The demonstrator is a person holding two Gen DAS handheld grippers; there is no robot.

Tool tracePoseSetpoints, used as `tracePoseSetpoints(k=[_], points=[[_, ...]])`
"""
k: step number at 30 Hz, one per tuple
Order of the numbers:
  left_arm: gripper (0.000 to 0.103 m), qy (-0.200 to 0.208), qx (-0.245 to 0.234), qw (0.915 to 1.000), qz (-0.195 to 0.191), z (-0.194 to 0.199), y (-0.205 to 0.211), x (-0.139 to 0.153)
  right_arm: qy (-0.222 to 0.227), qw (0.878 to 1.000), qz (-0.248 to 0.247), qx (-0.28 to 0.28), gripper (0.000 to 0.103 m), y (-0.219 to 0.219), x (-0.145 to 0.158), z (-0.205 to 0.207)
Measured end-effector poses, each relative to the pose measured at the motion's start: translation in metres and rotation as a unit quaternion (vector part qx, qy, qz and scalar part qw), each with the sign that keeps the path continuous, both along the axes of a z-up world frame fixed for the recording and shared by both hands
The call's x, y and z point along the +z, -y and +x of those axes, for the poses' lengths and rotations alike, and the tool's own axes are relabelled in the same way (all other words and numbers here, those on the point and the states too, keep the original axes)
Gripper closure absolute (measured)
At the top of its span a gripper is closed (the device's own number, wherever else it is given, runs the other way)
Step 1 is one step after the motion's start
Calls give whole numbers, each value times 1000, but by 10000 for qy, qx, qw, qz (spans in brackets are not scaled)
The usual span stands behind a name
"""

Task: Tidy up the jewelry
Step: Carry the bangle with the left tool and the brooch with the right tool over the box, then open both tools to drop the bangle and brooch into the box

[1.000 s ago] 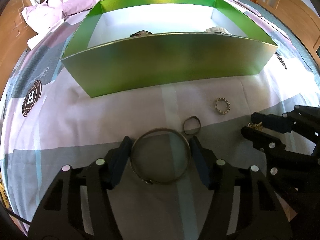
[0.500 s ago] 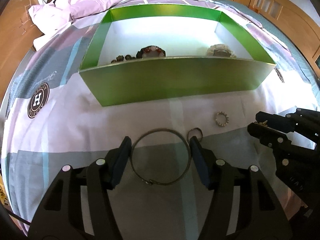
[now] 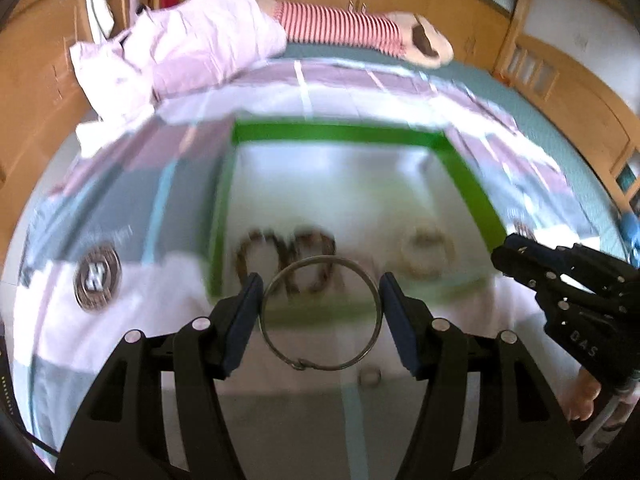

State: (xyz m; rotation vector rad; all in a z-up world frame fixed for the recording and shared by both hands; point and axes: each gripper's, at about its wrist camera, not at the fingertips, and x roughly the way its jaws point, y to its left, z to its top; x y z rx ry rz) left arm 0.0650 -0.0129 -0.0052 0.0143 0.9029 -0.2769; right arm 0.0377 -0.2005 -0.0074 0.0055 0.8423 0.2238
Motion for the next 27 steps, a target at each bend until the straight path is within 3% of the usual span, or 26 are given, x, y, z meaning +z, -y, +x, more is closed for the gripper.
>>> tracePoseSetpoints(k=[4, 9, 13, 15, 21, 24, 27], points=[[43, 81, 192, 9997, 107, 30, -3, 3, -270, 9996, 105, 8, 82, -10, -24, 28], [43, -244, 248, 9994, -65, 53, -5, -16, -470, 9988, 124, 30, 82, -19, -41, 42], [38, -355, 261, 9988, -211, 54, -1, -24, -383, 9990, 220, -55, 57, -12, -36, 36], [31, -357, 217, 9989, -214, 50, 1, -22, -312, 9991, 288, -71, 57, -6, -28, 29], [31, -425, 85, 9977, -523, 20, -3, -5, -227, 9980, 545, 241, 57, 6, -4, -14], [31, -365, -150, 9990, -209, -7, 6, -7, -769, 9959, 2, 485, 57, -9, -24, -26], [31, -482, -343, 9979, 259, -26, 16, -32, -1127, 9911, -301, 640, 57, -21, -52, -28]])
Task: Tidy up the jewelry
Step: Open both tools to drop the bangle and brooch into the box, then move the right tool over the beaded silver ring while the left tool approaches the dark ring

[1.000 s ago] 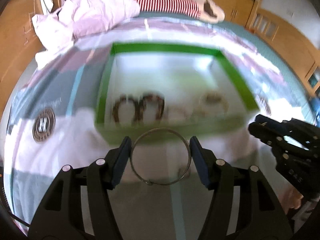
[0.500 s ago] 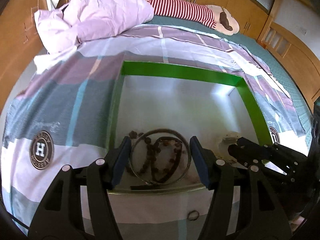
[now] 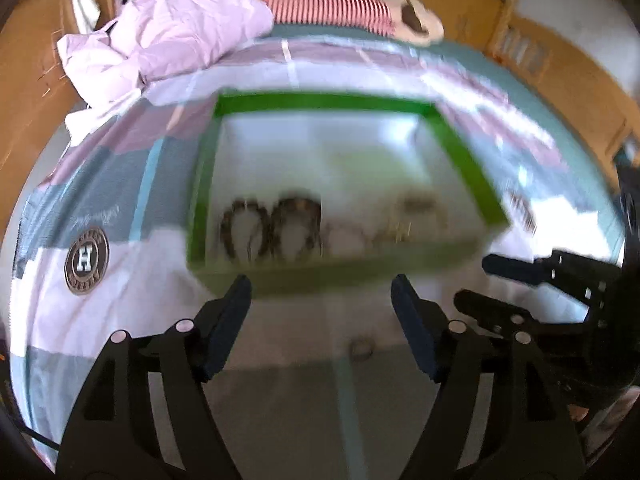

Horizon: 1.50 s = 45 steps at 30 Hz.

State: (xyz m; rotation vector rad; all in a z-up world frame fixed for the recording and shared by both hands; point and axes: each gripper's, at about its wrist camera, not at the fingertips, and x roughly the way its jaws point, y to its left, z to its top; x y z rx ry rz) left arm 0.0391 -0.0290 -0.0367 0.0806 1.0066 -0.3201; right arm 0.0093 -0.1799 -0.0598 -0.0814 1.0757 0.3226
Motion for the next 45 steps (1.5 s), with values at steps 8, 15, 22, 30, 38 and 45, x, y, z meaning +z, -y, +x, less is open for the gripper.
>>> tracePoseSetpoints(k=[8, 15, 22, 30, 38, 45], points=[[33, -405, -213, 9981, 414, 3, 16, -54, -591, 9971, -472, -50, 57, -5, -34, 6], [31, -632, -148, 9953, 712, 8, 13, -67, -507, 9972, -550, -61, 57, -4, -32, 2], [30, -662, 432, 9947, 662, 14, -19, -56, -432, 9975, -545, -113, 57, 1, -26, 7], [23, -608, -249, 9969, 433, 4, 2, -55, -556, 9967, -556, -221, 57, 4, -31, 9], [31, -689, 95, 9946, 771, 3, -5, -70, -524, 9966, -614, -154, 53, 1, -31, 8], [32, -720, 209, 9954, 604, 7, -17, -66, -340, 9972, -654, 131, 53, -18, -29, 5]])
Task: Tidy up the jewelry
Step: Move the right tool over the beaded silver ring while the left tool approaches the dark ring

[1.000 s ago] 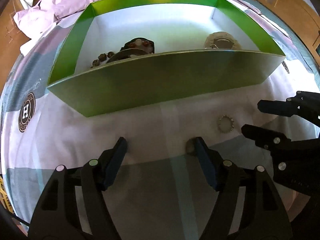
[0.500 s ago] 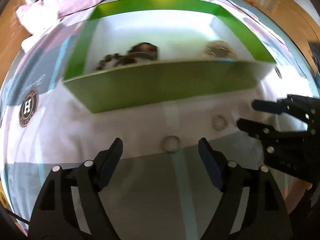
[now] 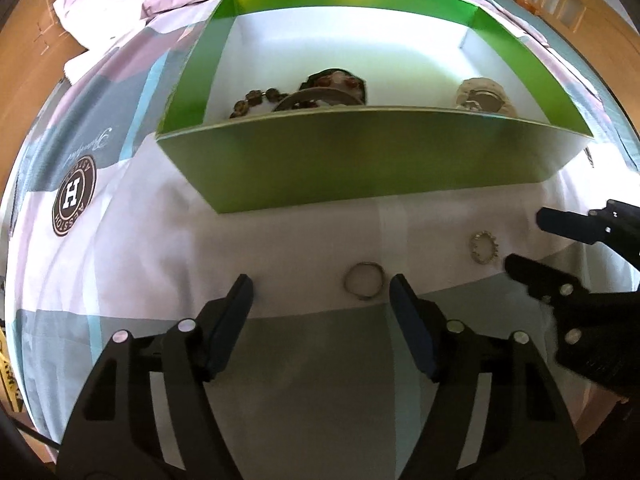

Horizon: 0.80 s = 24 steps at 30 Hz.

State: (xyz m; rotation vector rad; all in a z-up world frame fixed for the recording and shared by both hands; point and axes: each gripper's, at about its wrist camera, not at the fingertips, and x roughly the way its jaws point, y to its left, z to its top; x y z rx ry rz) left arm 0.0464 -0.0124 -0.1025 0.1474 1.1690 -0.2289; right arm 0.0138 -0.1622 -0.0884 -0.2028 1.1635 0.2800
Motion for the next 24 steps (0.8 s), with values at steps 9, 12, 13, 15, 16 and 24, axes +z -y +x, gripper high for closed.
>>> tracePoseSetpoints(k=[9, 12, 13, 15, 16, 24], points=[[31, 20, -4, 9999, 148, 1, 9, -4, 397, 9981, -70, 457, 53, -23, -9, -4], [28, 0, 75, 10000, 29, 6, 3, -2, 304, 9977, -14, 601, 53, -27, -12, -5], [28, 9, 83, 10000, 30, 6, 3, -2, 238, 9971, 31, 721, 53, -30, -12, -7], [28, 7, 77, 10000, 34, 6, 2, -2, 115, 9961, 84, 874, 53, -33, -12, -9], [28, 3, 71, 10000, 38, 7, 3, -2, 78, 9953, 64, 968, 53, -35, -11, -11], [28, -7, 147, 9999, 86, 6, 0, -3, 83, 9938, -36, 1109, 53, -35, -7, -16]])
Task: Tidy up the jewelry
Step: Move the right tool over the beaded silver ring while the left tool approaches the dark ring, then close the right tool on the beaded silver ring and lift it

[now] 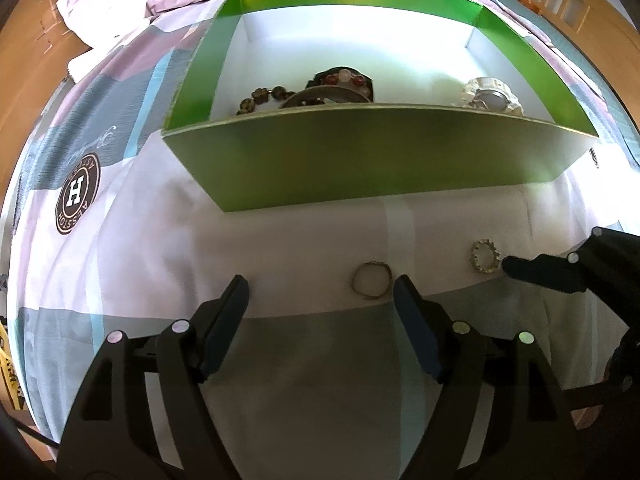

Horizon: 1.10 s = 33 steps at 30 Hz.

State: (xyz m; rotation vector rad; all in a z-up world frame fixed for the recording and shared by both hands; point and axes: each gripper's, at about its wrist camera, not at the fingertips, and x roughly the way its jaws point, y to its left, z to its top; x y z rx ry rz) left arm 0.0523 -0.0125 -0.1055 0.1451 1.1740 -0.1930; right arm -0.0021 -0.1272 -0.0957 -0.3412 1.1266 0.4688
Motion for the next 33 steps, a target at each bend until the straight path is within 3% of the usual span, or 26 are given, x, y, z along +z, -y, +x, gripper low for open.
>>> tracePoseSetpoints(k=[8, 11, 14, 19, 21, 23, 29, 33], points=[[28, -29, 192, 9998, -37, 3, -12, 1, 323, 9991, -66, -261, 55, -7, -7, 11], [28, -23, 171, 9998, -42, 1, -13, 2, 175, 9997, 13, -197, 72, -8, -7, 11], [28, -4, 170, 9998, -71, 0, -14, 4, 17, 9999, -107, -53, 80, -4, -4, 5], [26, 148, 14, 9996, -254, -2, -7, 10, -34, 9999, -134, -22, 80, 4, -4, -1], [26, 165, -70, 9997, -191, -3, -1, 9, -36, 9999, -111, -78, 77, 5, -3, -2], [26, 156, -156, 9997, -107, -5, 4, 7, 41, 9997, -176, -158, 67, 9, -2, -4], [27, 139, -263, 9995, 53, -6, 11, 1, 250, 9992, -172, -262, 63, 5, -5, -2], [43, 196, -303, 9993, 66, -8, 11, 3, 270, 9993, -93, -222, 69, 1, -6, -2]])
